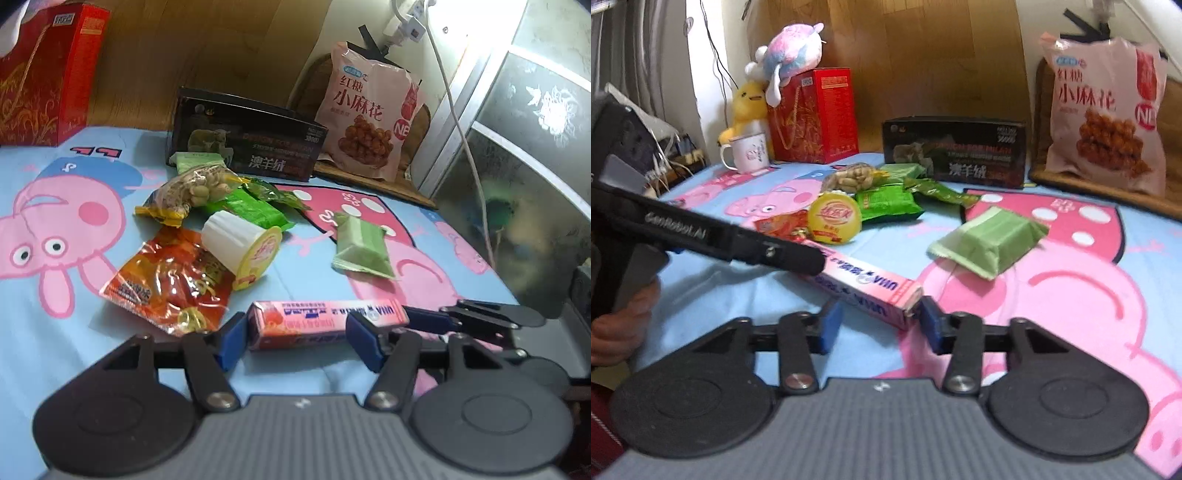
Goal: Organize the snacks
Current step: 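Carry the pink candy box into the black tin and open the left gripper, then move the left gripper to the white pudding cup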
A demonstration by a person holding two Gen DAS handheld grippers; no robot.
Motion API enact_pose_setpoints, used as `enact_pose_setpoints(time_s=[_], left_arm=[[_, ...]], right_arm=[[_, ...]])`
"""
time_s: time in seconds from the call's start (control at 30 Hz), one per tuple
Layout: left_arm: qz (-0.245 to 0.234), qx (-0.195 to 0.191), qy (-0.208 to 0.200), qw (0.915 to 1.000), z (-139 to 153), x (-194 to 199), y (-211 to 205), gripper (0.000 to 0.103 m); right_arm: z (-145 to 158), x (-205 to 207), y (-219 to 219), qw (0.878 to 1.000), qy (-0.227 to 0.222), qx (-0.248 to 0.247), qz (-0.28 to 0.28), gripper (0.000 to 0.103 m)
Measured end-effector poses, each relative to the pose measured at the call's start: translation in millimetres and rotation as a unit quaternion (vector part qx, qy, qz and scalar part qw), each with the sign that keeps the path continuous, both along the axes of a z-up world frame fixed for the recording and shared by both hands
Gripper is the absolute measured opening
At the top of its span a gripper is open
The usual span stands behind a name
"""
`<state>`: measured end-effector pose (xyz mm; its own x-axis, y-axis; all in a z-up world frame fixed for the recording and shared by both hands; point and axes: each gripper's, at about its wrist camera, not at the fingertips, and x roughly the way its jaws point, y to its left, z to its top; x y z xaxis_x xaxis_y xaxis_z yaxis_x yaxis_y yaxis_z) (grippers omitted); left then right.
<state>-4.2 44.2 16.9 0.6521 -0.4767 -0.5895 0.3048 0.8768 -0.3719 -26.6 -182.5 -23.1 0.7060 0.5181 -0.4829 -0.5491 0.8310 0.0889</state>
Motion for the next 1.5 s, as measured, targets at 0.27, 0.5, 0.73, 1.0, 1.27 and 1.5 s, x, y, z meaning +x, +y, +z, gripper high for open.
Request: enact_pose_setpoints(time_s=[0.27, 0.5, 0.73, 1.0, 1.27, 1.5], left_arm=[[0.003, -0.003, -0.059, 0.9983, 51, 15, 4, 0.056], [0.018, 0.005, -0.102, 0.9946, 98, 96, 1, 0.056], [0.047, 0.012, -0.07, 0.9964, 90, 204, -4, 0.056], [0.045, 0.016, -0.03, 0.9984, 52, 256, -17, 0.058], [0.038, 0.006, -0.052, 0.9979, 67, 230, -10, 0.064], [0.056, -0.027, -0.056, 0.9965, 68, 145, 36, 0.064]], right_arm=[[31, 9, -6, 0.998, -0.042, 0.05, -0.004, 0.035], [65, 81, -9, 0.993, -0.066, 0.098, -0.017, 0.035], [75, 185, -5, 0.991, -0.049, 0.113, -0.049, 0.036], [60, 238, -4, 0.992, -0.044, 0.081, -0.09, 0.044], [61, 209, -29, 0.985, -0.061, 0.108, -0.116, 0.06], [48, 153, -34, 0.99, 0.001, 0.137, -0.033, 0.06]])
